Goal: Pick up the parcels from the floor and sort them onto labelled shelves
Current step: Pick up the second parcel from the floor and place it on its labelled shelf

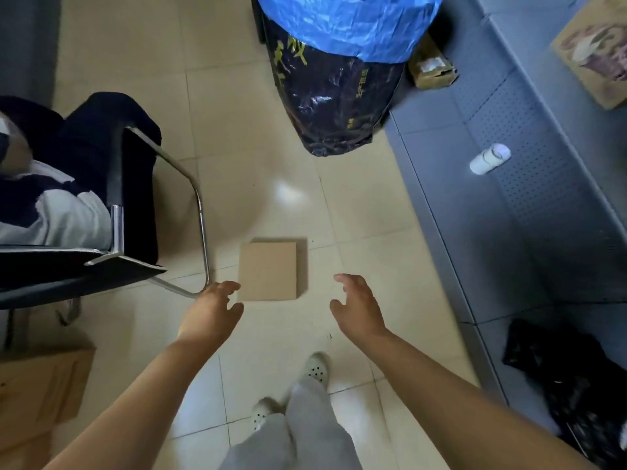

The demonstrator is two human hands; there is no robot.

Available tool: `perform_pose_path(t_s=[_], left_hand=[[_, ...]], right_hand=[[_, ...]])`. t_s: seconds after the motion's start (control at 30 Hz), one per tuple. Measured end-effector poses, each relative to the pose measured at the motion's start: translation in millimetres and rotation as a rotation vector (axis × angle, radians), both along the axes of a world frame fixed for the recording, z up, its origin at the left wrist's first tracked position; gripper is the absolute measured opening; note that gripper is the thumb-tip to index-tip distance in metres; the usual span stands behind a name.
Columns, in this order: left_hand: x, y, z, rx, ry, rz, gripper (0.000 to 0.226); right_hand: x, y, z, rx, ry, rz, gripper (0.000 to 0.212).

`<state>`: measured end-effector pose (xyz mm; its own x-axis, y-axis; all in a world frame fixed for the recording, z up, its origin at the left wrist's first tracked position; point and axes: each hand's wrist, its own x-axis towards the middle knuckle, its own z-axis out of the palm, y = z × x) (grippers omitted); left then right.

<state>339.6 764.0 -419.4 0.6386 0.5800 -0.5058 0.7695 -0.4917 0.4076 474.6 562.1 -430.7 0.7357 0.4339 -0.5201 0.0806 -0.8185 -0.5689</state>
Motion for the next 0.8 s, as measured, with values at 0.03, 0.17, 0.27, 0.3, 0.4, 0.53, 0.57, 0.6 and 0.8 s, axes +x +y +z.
perform_pose_path(t_s=[0.03,0.17,0.27,0.3,0.4,0.53,0.57,0.6,0.8], left_hand=[[7,6,-17,-0.006,0.004,0.011,0.038],[29,32,-94,-0.042,0.021,0.062,0.038],[38,51,-165,-0.067,0.036,0.092,0.039],[39,57,-190,-0.076,0.040,0.105,0.040],[37,75,-267,-0.076,0.070,0.075,0.042],[31,99,-366,-0.047,0.174,-0.036,0.044],[30,105,-388,-0.054,0.192,-0.038,0.045],[30,109,-409,-0.058,0.204,-0.035,0.045],[36,130,-506,-0.044,0.240,-0.020,0.050]], right_hand=[[8,7,-16,-0.010,0.015,0.008,0.046],[31,37,-90,-0.035,0.049,0.043,0.047],[38,58,-157,-0.060,0.044,0.102,0.049],[40,65,-180,-0.075,0.042,0.120,0.050],[39,84,-251,-0.112,0.062,0.143,0.050],[35,104,-342,-0.131,0.097,0.109,0.043],[35,109,-364,-0.135,0.107,0.095,0.040],[34,113,-385,-0.142,0.116,0.087,0.039],[39,132,-485,-0.194,0.135,0.092,0.045]])
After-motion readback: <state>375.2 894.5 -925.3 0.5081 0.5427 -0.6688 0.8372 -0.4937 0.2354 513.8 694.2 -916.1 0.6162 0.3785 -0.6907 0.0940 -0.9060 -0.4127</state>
